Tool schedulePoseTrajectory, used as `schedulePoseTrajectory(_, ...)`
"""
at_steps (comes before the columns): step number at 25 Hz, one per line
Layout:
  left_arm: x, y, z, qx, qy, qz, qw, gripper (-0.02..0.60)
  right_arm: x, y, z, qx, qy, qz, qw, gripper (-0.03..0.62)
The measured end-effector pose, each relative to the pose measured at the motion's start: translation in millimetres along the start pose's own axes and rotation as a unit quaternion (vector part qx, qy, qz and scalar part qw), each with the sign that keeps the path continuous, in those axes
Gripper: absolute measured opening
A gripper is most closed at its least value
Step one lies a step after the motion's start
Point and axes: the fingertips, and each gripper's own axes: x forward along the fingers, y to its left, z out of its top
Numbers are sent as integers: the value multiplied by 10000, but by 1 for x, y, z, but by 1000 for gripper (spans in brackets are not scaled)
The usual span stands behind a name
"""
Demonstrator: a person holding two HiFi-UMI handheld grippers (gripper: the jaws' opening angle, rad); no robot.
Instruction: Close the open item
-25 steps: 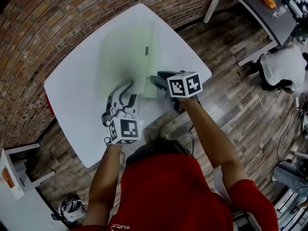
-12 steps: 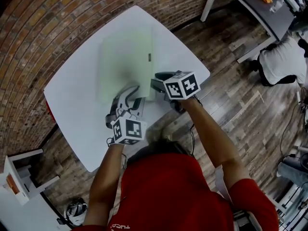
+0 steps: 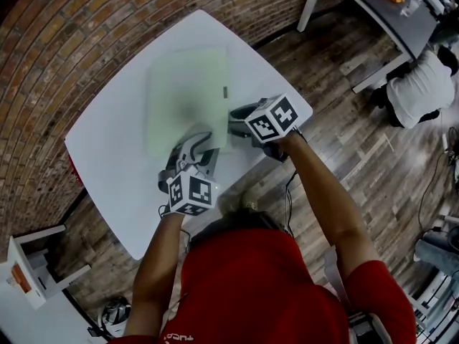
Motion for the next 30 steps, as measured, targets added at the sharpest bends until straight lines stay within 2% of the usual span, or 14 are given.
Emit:
schedulePoseTrajectory(7,5,-3,-1,95,81,-280,9995,86,-1,1,-3,-576,626,368,9957,176)
schedulePoseTrajectory(14,8,-5,-3,366,328,-533,9974,86,0,1,-4,-782,784,540,9924,178)
schedulePoseTrajectory(23,13,-12,-11,629,739,-998,9903,95,-6,-1,-11,-1135,1133,630,9850,178)
schedulePoseTrajectory(26,14,-12,-11,595,750,-1037,9900,95,-15,-8,-4,-1036,967,500,9886,178)
schedulePoseTrajectory(30,14,-12,-11,609,774,-1081,9892,95,-27,-26,17,-740,448,7,9963,178)
